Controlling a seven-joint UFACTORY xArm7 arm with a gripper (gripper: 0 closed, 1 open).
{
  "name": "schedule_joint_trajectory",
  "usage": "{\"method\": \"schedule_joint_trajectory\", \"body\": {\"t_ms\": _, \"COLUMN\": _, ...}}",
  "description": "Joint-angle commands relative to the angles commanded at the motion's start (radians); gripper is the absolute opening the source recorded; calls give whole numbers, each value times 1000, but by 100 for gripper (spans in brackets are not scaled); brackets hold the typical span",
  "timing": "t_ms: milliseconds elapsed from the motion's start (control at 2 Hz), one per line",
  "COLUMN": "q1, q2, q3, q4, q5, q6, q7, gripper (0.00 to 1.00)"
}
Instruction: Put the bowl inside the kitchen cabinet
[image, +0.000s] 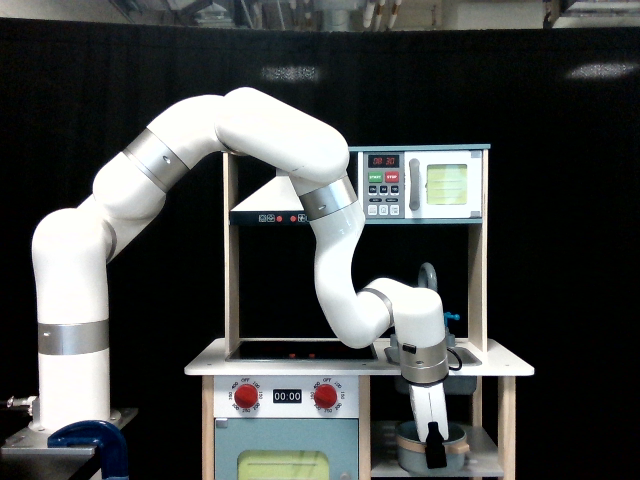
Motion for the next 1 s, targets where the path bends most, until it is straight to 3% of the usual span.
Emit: {"method": "schedule_joint_trajectory", "body": {"t_ms": 1000, "q1": -113, "q2": -61, "q3": 58, "q4": -93, "q5": -23, "q6": -19, "q7": -54, "gripper": 100}}
